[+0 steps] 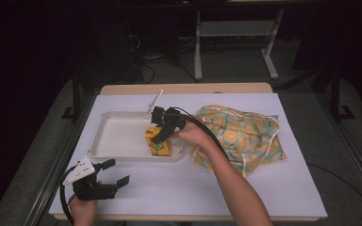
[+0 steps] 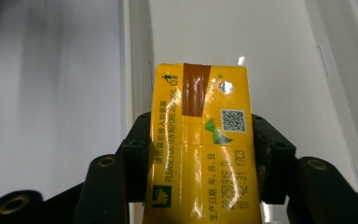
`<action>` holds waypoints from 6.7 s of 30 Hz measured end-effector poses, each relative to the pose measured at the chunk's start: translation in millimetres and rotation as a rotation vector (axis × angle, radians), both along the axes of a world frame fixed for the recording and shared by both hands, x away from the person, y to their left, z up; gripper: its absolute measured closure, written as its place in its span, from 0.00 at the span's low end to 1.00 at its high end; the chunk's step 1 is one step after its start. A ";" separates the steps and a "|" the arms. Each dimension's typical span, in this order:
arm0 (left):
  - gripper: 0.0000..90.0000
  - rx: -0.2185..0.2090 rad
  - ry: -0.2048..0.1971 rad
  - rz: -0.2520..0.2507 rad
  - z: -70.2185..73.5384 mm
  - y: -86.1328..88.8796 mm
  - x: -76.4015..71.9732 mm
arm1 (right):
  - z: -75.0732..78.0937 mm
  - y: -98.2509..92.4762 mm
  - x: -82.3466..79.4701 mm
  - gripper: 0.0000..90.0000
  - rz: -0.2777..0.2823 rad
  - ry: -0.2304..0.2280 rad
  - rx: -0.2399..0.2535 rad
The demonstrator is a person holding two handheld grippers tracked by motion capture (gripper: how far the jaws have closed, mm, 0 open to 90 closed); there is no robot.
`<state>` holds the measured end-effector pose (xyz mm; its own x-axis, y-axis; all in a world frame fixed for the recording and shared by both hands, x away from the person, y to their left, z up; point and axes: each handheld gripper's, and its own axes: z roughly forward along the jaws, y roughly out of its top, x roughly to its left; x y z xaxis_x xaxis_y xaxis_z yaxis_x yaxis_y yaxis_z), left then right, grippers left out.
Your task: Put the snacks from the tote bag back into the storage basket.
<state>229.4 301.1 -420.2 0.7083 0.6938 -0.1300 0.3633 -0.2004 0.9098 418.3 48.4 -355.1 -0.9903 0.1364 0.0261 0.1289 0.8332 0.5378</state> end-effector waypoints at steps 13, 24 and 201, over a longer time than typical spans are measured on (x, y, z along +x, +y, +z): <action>0.15 -0.004 0.001 0.000 -0.1 -0.6 0.0 | -0.9 -1.5 -0.7 0.54 0.013 0.001 -0.010; 0.15 0.004 0.008 -0.005 -0.3 -1.5 0.1 | -2.4 -5.2 -1.7 0.54 0.018 0.001 -0.013; 0.15 0.005 0.022 0.004 -3.1 -6.7 2.1 | 14.8 -174.5 -44.0 0.33 -0.314 -0.017 0.191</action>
